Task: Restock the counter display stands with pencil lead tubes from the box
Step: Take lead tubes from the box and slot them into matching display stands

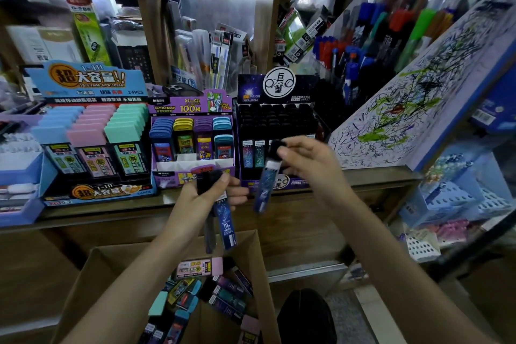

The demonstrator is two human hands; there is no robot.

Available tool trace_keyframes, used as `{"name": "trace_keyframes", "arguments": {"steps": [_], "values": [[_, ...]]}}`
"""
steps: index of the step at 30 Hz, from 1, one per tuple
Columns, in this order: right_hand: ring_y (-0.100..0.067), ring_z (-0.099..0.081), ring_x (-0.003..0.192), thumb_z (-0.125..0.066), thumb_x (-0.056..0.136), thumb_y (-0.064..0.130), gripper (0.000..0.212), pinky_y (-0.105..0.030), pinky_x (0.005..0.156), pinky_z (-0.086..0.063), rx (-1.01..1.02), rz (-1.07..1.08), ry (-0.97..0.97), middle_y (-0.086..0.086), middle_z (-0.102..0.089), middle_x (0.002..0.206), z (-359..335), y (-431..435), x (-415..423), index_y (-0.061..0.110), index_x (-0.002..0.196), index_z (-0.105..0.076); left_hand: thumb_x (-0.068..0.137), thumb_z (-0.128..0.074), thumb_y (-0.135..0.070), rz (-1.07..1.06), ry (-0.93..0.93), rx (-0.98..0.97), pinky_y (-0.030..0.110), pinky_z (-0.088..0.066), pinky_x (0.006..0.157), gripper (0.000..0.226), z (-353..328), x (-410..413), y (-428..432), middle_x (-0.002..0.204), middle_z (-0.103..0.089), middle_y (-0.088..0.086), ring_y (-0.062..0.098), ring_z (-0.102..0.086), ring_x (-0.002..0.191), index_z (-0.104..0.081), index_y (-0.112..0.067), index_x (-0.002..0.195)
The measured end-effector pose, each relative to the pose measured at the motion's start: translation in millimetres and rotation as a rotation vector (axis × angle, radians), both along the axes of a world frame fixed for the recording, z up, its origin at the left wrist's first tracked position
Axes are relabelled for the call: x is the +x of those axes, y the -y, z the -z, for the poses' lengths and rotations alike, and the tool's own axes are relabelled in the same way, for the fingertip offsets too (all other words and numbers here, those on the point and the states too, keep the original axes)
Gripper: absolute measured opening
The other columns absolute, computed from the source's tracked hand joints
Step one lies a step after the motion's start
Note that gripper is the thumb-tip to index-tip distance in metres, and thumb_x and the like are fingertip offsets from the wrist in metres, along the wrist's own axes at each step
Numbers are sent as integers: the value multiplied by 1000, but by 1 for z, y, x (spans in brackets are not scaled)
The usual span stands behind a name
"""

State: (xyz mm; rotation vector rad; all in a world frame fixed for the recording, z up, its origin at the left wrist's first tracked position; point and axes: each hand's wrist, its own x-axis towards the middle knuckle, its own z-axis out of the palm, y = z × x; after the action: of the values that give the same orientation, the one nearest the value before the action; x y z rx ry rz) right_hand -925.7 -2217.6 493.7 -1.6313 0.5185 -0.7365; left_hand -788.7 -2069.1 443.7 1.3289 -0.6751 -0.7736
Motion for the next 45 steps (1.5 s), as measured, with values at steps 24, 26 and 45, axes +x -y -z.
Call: {"name": "trace_keyframes", "arguments": {"steps": [24,26,45], "values": [[-3,-62,75,-63,86,5,22,-14,71,-53,-521,197,-178,4,-63,86,-5,100,-20,12,107,-66,94,-46,-17,60,-113,-78,24,-57,61,17,-6,-3,-1,97,-73,12,21,-71,76,-56,-4,101],[-7,-62,79,-63,87,8,20,-19,73,-54,-507,208,-210,2,-63,87,-2,101,-18,13,106,-65,93,-47,-16,54,-125,-88,25,-58,63,18,-7,-3,-1,97,-73,12,24,-72,79,-56,-6,104],[6,-56,79,-60,89,17,9,-9,70,-45,-487,98,-195,12,-61,88,10,3,7,25,91,-63,80,-61,-22,-50,-127,-118,23,-57,76,27,-10,-1,-6,97,-74,3,13,-69,94,-66,-11,105]]}}
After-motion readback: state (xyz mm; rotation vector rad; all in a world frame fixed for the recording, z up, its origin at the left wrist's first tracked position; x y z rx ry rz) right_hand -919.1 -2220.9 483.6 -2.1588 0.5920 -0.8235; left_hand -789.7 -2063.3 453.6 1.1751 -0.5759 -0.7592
